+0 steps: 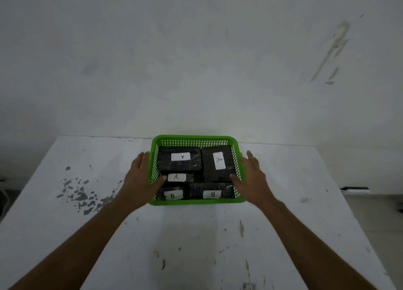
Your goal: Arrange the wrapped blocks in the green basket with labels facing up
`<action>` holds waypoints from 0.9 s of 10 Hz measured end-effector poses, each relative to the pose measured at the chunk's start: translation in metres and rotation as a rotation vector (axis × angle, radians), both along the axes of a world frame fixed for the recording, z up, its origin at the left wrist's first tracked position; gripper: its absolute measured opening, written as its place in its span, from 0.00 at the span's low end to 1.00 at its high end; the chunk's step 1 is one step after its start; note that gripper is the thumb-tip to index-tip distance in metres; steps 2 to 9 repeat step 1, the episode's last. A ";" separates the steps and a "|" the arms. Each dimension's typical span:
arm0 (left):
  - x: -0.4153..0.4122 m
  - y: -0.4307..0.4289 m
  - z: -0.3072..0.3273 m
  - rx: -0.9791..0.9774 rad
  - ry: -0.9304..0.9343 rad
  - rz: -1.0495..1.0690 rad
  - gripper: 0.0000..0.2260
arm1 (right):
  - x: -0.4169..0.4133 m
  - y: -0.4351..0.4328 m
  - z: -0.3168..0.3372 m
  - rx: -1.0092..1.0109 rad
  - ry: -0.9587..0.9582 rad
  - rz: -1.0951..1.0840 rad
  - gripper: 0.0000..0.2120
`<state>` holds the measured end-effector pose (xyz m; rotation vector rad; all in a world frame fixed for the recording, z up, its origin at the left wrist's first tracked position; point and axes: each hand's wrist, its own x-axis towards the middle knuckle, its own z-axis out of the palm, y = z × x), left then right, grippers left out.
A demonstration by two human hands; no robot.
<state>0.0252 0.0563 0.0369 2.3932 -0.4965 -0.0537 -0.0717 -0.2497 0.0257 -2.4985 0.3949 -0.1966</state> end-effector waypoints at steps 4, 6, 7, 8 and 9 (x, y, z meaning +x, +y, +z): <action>0.024 -0.010 0.052 0.044 -0.104 -0.045 0.37 | 0.037 -0.003 0.061 -0.097 -0.014 0.111 0.25; 0.024 -0.010 0.052 0.044 -0.104 -0.045 0.37 | 0.037 -0.003 0.061 -0.097 -0.014 0.111 0.25; 0.024 -0.010 0.052 0.044 -0.104 -0.045 0.37 | 0.037 -0.003 0.061 -0.097 -0.014 0.111 0.25; 0.024 -0.010 0.052 0.044 -0.104 -0.045 0.37 | 0.037 -0.003 0.061 -0.097 -0.014 0.111 0.25; 0.024 -0.010 0.052 0.044 -0.104 -0.045 0.37 | 0.037 -0.003 0.061 -0.097 -0.014 0.111 0.25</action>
